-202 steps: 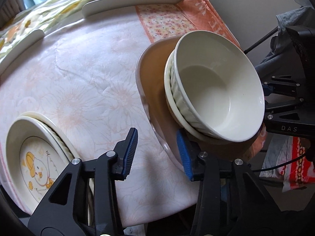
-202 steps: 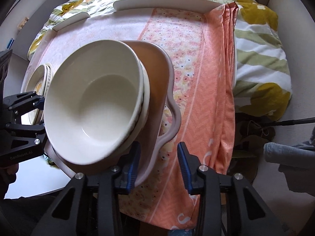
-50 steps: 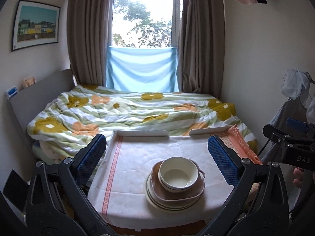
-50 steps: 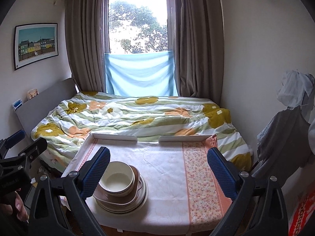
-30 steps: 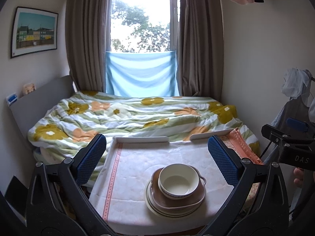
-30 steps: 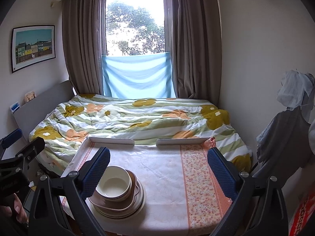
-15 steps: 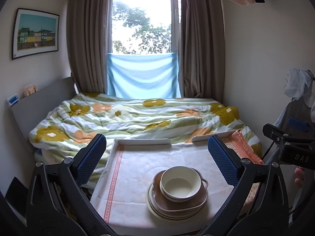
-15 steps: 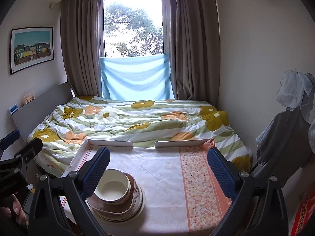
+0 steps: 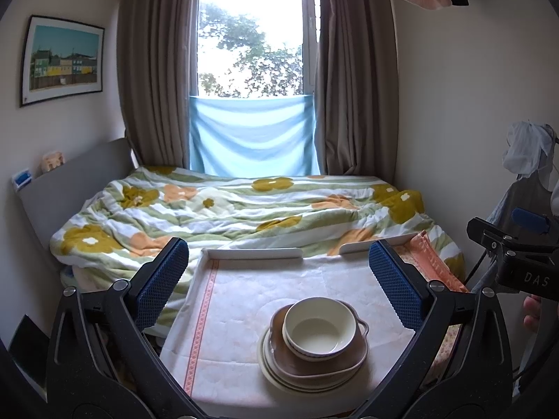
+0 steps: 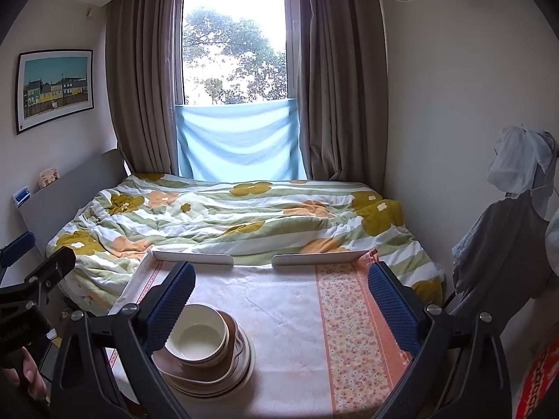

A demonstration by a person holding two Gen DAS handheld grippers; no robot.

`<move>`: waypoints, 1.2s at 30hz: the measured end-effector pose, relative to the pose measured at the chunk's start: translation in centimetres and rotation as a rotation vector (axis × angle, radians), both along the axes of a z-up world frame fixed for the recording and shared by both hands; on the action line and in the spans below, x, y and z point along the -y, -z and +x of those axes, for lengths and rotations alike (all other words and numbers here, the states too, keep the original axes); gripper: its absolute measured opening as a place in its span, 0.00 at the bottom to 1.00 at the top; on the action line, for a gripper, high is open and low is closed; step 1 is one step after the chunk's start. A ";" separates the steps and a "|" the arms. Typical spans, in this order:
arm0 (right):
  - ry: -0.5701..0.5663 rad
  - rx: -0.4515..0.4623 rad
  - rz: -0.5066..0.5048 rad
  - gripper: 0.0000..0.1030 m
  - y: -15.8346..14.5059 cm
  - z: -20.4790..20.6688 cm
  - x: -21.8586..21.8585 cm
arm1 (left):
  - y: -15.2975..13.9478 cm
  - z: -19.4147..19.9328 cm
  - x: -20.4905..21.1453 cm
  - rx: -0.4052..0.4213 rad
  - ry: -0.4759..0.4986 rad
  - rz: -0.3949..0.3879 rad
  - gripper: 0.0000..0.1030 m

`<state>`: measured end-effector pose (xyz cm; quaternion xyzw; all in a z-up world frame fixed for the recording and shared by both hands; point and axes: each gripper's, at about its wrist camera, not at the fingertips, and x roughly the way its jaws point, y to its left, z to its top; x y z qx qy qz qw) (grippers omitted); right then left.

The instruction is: Organize plates and bowls

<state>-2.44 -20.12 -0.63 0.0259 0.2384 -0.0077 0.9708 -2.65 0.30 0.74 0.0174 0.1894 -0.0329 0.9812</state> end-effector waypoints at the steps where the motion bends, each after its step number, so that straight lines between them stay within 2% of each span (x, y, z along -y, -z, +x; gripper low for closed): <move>1: -0.001 0.000 0.001 0.96 0.0 0.0 0.0 | 0.0 0.1 0.0 0.000 0.001 -0.001 1.00; 21: -0.002 -0.005 -0.005 0.96 0.1 0.3 0.1 | 0.0 0.1 0.0 0.002 -0.006 0.000 1.00; 36: 0.006 -0.015 -0.002 0.96 0.3 0.5 0.0 | 0.3 0.4 -1.9 0.037 -0.049 -0.013 1.00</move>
